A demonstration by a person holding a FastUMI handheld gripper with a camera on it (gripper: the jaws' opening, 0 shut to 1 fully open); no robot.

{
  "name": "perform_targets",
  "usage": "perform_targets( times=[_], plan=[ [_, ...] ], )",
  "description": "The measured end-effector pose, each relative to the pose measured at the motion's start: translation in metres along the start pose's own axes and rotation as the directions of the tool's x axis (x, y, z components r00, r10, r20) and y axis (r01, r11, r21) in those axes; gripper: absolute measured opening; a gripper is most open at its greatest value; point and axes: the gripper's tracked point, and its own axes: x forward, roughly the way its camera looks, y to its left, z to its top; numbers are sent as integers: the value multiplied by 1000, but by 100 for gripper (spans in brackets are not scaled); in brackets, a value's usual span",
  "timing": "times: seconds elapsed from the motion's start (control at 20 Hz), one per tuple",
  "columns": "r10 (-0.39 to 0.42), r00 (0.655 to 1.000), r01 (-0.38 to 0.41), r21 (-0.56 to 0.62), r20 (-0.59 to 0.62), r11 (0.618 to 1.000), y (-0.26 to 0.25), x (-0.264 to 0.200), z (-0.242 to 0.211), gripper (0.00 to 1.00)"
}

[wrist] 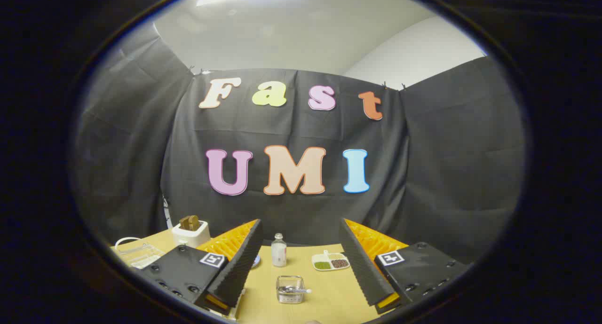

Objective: Take the plate from the dish rack, then take the spoon from the basket and place it into the plate.

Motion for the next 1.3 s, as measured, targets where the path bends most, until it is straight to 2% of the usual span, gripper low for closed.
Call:
perform_targets(
  times=[1.05,1.3],
  plan=[
    [-4,1000,3,-11,-23,1000,-11,-8,-5,100],
    [-6,999,4,-29,-42,1000,4,-8,-10,100]
  ],
)
